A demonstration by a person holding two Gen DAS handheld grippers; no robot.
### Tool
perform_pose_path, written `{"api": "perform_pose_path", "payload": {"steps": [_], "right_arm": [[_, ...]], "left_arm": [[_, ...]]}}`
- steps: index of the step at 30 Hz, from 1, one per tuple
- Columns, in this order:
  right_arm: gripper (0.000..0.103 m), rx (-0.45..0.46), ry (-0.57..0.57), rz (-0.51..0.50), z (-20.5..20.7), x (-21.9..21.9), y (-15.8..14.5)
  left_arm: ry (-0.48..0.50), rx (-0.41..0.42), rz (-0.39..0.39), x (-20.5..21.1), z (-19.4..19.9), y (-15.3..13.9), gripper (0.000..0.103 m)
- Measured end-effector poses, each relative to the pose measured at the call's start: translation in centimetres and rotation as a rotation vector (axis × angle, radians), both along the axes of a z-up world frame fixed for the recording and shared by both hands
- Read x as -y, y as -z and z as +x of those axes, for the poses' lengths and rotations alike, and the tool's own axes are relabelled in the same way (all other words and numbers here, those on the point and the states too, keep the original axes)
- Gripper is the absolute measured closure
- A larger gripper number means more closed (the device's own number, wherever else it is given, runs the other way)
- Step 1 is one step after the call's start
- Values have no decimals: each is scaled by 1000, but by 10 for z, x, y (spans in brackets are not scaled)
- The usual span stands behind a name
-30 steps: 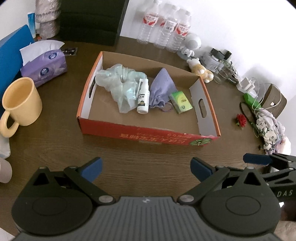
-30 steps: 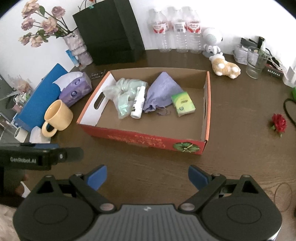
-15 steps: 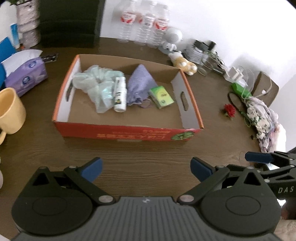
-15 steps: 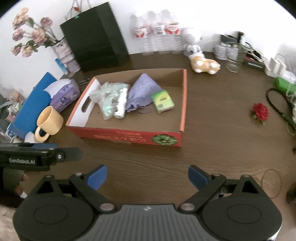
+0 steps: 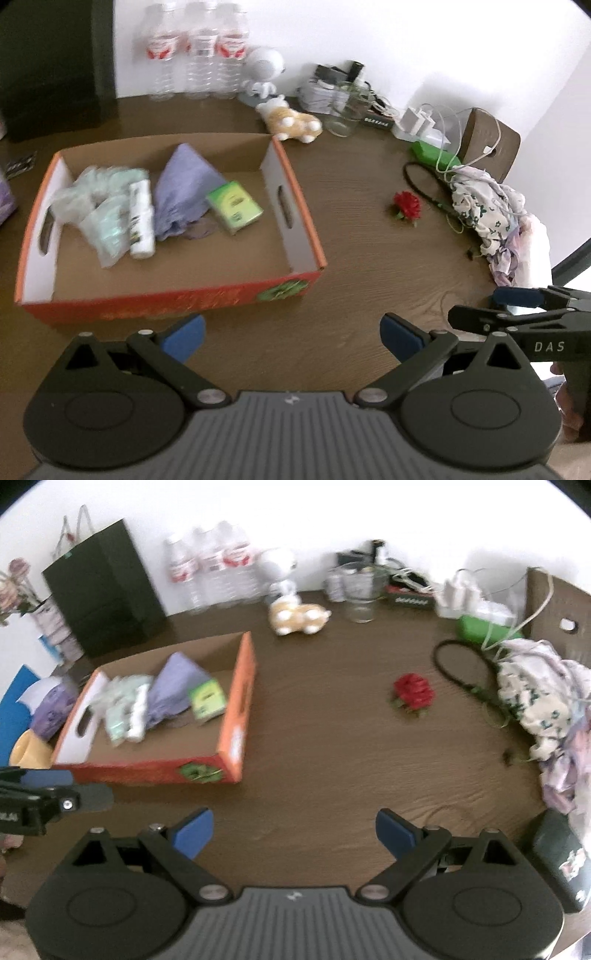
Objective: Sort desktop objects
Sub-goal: 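Move both tools away from the box toward the red rose and plush sheep, then grasp the red rose with the right tool while the left tool approaches the plush sheep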
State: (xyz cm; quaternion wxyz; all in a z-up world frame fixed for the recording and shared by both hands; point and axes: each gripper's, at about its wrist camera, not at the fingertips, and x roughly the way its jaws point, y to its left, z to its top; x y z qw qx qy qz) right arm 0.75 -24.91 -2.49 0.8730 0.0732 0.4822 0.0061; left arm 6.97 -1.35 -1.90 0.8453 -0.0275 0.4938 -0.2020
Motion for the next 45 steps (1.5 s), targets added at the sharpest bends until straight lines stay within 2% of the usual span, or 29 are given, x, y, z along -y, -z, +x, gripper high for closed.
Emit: {"api": "perform_pose_path", "payload": {"steps": [10,22,30,32,39,43,45], "right_arm": [[8,71,38,-65,38,57,15],[9,103,47,-102,100,88,31],[11,73,25,-108,131,100,48],[16,61,28,-114,139,103,55],[18,4,60,-108,169,121,81],[26,-33,68,-106,186,131,95],[26,-54,76,-97,195,135,102]], "left_arm": [[69,100,19,52,36,-11,0],[105,171,46,116,92,-5,0],[111,172,112,145,131,16,0],[113,176,122,150,139,20,1],[107,141,149,163,171,35,5],[105,119,169,167,190,42,5],[105,119,175,169,198,43,5]]}}
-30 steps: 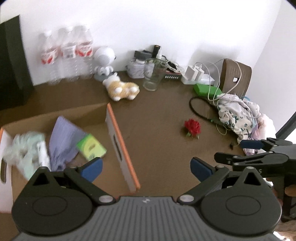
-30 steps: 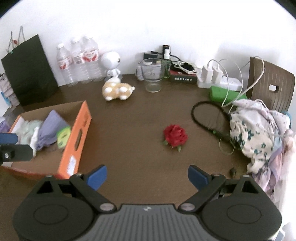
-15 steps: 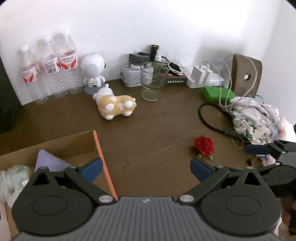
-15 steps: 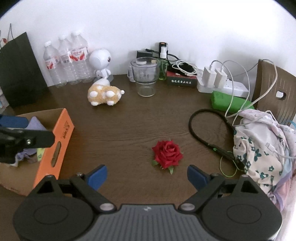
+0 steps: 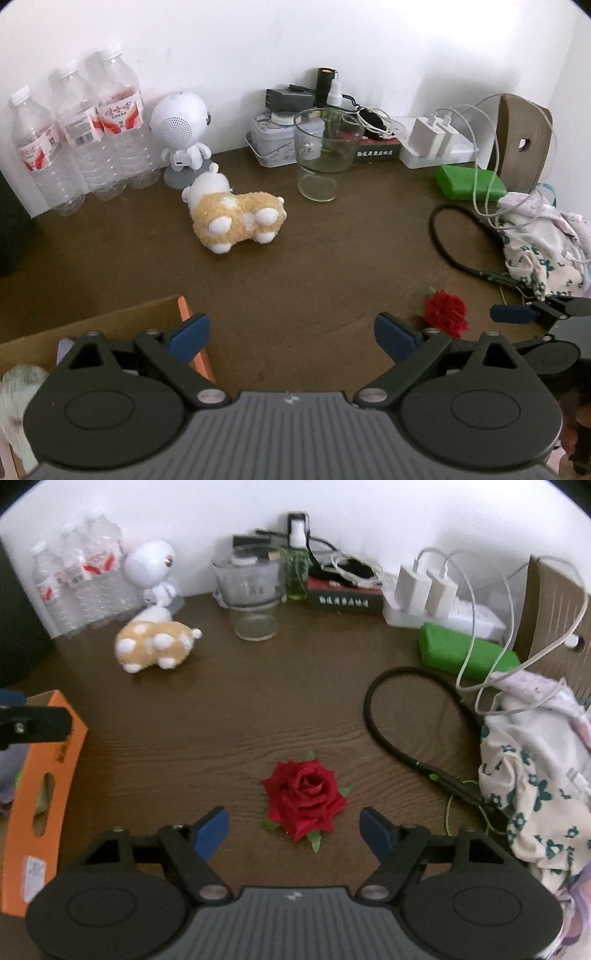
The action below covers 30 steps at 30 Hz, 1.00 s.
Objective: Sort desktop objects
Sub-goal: 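Grasp the red rose with the right tool while the left tool approaches the plush sheep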
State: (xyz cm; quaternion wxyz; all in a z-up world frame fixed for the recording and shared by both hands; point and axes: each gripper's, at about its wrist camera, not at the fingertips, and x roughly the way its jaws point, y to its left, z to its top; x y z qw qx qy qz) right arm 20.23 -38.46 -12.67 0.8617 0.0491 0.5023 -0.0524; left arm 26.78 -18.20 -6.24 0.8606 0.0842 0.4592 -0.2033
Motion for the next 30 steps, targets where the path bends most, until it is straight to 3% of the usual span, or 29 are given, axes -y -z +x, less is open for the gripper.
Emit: {"api": "perform_pose_path", "payload": {"steps": [3,13,30], "right_arm": [[28,-26,13,2,11,4,10],[49,-99,11,12,33,4,32],[68,-99,-22,-1,47,2,31]], "left_arm": [[-1,2,6,2,9,1,5],[6,1,13,6,29,7,5],[5,-7,40,4,46,18,5]]}}
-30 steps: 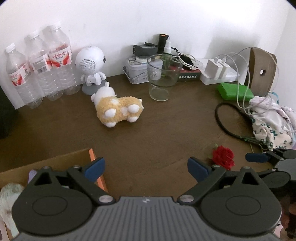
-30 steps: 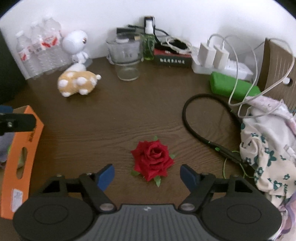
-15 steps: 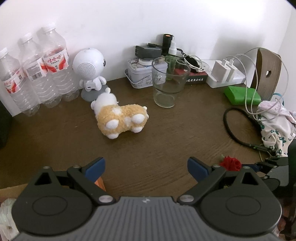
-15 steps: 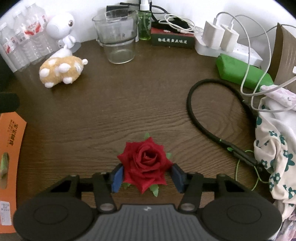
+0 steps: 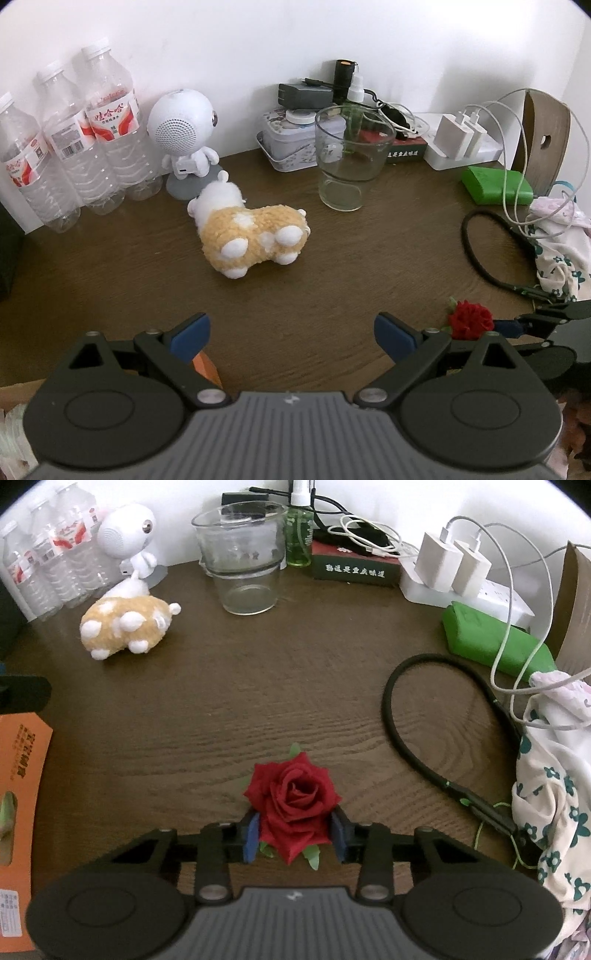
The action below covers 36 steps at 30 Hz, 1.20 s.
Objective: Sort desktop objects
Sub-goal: 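Grasp the red rose with the right tool while the left tool approaches the plush sheep, then grasp the white-and-tan plush sheep with the left tool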
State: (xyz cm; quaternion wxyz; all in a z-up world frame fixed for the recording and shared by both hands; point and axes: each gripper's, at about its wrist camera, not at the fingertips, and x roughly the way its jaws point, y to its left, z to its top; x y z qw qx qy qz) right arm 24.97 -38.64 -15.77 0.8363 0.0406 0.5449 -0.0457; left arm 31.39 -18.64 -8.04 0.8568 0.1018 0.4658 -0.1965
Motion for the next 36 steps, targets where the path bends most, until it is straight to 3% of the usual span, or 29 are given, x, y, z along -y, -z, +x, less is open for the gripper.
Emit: {"api": "perform_pose_path", "payload": {"steps": [36], "right_arm": [[71,43,-29,41,56,-1,-7]], "left_arm": [[-78,-15,19,17,87,32,4]]}}
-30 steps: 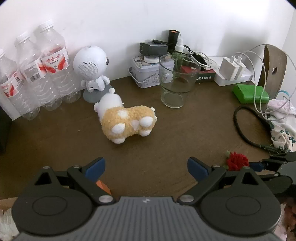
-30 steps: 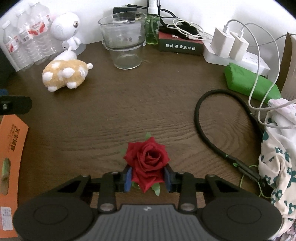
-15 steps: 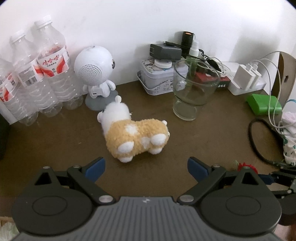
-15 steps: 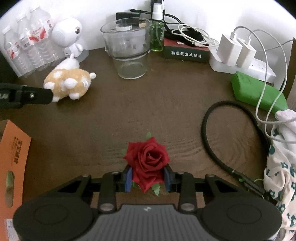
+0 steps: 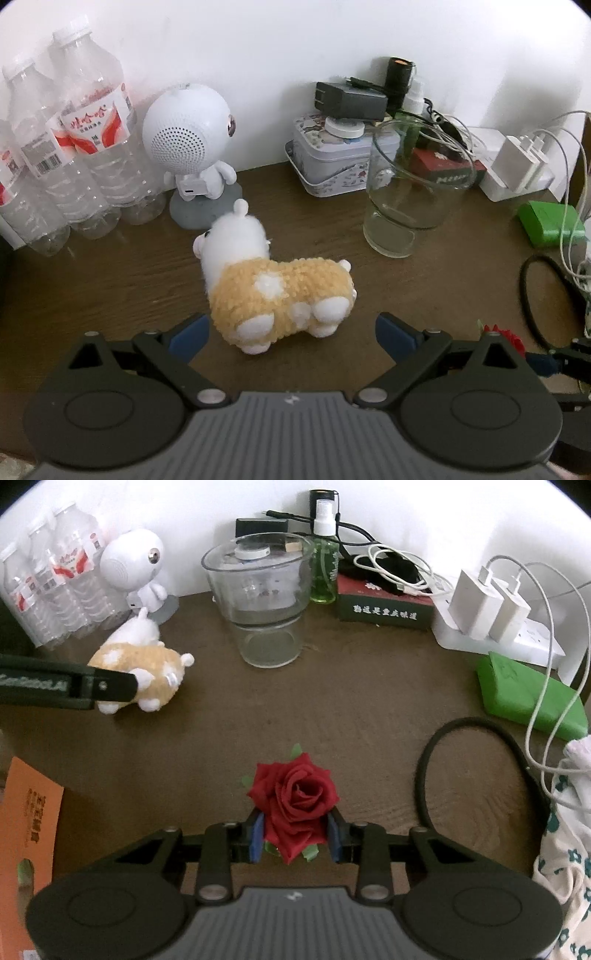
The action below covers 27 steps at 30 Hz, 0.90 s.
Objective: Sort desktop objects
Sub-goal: 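Grasp the white-and-tan plush sheep with the left tool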
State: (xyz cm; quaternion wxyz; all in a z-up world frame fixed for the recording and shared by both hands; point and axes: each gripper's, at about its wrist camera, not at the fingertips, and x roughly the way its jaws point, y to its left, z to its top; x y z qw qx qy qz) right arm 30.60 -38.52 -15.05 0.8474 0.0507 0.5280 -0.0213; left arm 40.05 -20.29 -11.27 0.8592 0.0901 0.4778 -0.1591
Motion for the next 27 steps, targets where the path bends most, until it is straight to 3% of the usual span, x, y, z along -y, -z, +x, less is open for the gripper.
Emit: {"api": "perform_pose_path", "payload": {"steps": [27], "right_arm": [[71,-1,-9,19,24,-1,10]], "left_arm": [[-88,-43,37,9,33,26,9]]}}
